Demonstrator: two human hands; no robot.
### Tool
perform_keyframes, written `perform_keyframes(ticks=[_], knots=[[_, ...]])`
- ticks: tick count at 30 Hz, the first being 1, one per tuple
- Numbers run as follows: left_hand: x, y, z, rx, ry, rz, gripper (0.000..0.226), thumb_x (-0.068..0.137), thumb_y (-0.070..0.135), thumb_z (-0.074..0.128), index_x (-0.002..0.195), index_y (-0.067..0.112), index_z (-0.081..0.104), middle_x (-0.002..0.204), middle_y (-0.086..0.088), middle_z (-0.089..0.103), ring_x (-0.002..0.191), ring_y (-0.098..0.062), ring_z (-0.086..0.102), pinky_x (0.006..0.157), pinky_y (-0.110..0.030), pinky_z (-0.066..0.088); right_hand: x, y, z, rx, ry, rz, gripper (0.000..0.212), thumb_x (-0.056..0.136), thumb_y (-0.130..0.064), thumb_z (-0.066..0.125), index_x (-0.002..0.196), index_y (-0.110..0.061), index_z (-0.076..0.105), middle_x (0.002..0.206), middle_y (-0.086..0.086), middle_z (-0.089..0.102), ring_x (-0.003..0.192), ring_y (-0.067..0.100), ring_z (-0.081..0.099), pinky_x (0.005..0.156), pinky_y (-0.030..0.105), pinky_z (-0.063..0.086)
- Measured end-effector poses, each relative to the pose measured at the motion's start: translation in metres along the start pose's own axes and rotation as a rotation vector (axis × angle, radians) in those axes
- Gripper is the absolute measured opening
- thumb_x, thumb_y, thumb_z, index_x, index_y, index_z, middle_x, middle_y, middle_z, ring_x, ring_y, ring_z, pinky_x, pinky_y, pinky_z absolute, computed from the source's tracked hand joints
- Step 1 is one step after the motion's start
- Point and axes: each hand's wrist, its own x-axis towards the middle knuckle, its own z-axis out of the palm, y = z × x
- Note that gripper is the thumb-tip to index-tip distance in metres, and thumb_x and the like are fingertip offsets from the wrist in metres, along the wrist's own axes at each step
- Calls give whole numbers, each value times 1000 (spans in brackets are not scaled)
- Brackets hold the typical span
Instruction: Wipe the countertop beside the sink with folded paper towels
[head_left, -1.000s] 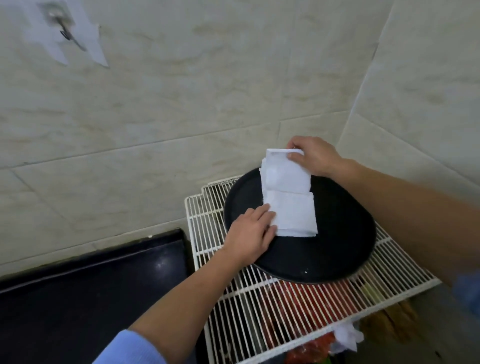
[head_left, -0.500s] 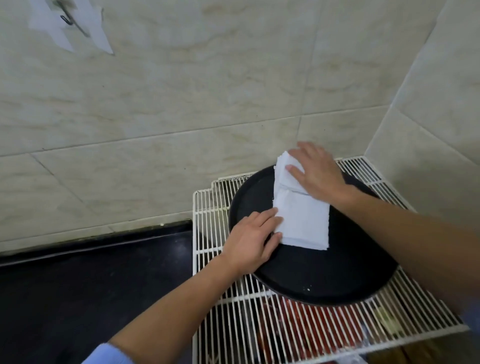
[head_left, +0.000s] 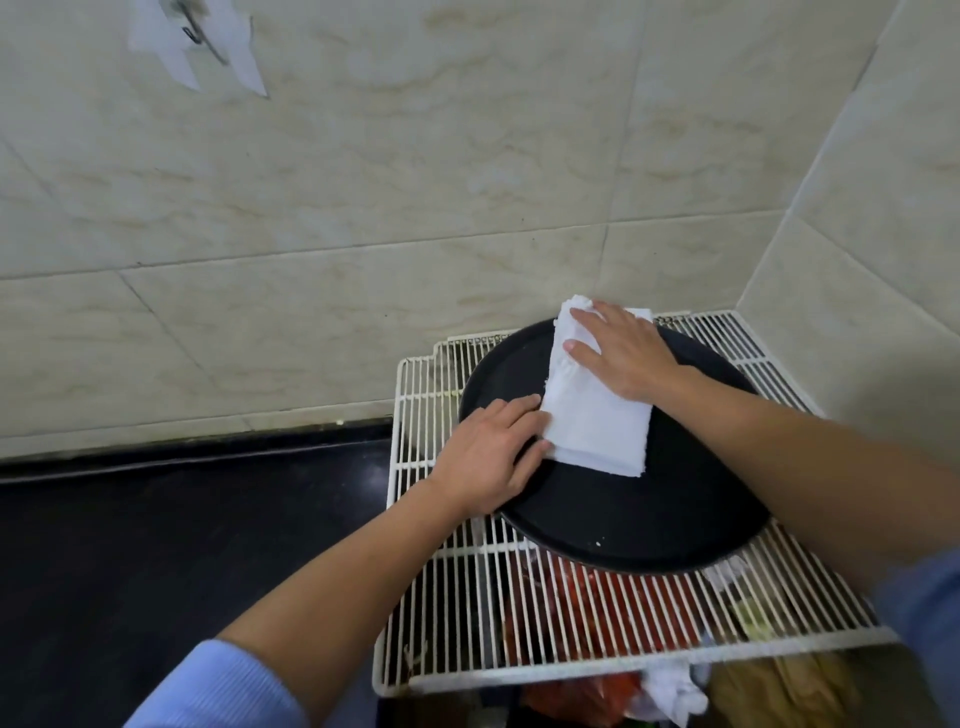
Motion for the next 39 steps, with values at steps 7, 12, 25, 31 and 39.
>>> perform_keyframes(ticks=[7,12,25,31,39], knots=[[-71,-21,-57,156,81,-170,33,92,33,51,117,14,60,106,-2,63,93,-20,59,78,-32,47,-3,-96,-35,19,233,-214,37,96,-37,44,126,-18,57,127,7,57,116,28,51,92,42,42],[-193,-55,-110,272,55,-497,23,90,30,49,100,15,63,92,-3,63,86,-27,61,68,-37,50,-26,-237,-19,29,189,-501,29,94,-37,47,108,-21,66,111,6,66,103,30,61,81,39,50],[-644,-70,-266,471,15,-1177,20,90,33,46,97,19,58,98,-2,66,92,-29,63,71,-37,50,-210,-676,79,99,-23,-1071,27,95,-44,43,103,-27,62,103,-4,65,94,24,62,71,34,46],[-793,-55,-302,490,80,-1454,23,89,33,48,101,17,59,102,-4,68,94,-31,62,73,-38,50,-285,-831,102,111,-89,-1313,27,96,-43,43,107,-26,61,107,-3,64,95,23,61,75,36,47],[-933,-79,-339,533,104,-1742,27,91,33,45,105,15,60,102,-7,68,94,-31,62,74,-38,49,-330,-1020,151,122,-125,-1579,31,95,-44,43,113,-26,61,111,-1,65,100,23,61,79,37,49]])
